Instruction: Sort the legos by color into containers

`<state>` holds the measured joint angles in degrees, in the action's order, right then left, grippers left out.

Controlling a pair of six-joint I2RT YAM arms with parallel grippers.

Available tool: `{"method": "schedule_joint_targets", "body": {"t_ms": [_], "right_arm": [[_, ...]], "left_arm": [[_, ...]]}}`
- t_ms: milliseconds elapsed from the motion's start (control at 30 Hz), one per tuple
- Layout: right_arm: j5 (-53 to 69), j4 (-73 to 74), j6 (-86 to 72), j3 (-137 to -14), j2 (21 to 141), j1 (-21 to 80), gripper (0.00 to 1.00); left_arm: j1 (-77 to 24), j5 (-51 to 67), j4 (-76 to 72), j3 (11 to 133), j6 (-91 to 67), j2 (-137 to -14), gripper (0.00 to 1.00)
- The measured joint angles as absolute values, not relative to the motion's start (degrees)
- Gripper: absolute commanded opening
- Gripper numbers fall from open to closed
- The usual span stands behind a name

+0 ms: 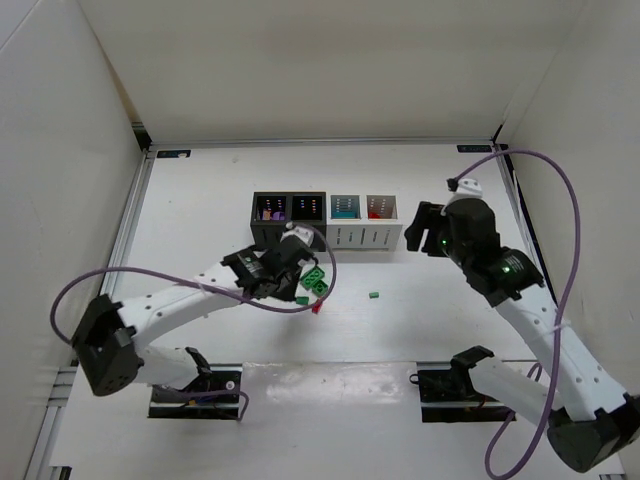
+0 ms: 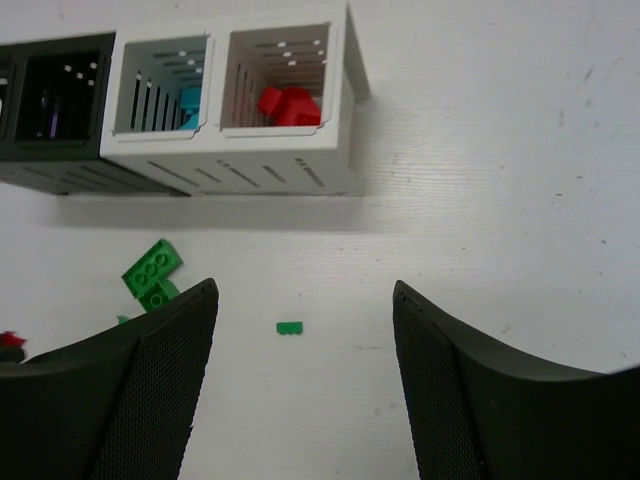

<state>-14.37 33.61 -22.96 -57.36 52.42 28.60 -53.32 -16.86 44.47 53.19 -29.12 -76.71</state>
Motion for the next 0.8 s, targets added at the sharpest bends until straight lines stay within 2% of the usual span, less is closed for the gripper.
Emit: {"method": "schedule_joint_targets", "body": {"t_ms": [100, 200, 533, 800], "right_arm": [[-14.4, 34.2, -23.5, -56.3, 48.6, 26.0, 0.73], [-14.2, 35.4, -23.6, -55.4, 45.0, 22.8, 0.73], [-8.0, 37.6, -23.0, -54.3, 39.7, 10.7, 0.73], [-0.2, 37.6, -21.6, -52.2, 39.9, 3.1, 0.73]], "left_arm": [[-53.4, -17.1, 43.4, 61.9, -23.7, -73.4, 0.23], [-53.4, -17.0, 41.5, 72.1, -18.1, -76.5, 0.23], [-51.0, -9.4, 38.4, 111.7, -5.2, -109.3, 0.23], [-49.3, -5.7, 42.8, 131.8, -2.0, -126.9, 0.24]]}}
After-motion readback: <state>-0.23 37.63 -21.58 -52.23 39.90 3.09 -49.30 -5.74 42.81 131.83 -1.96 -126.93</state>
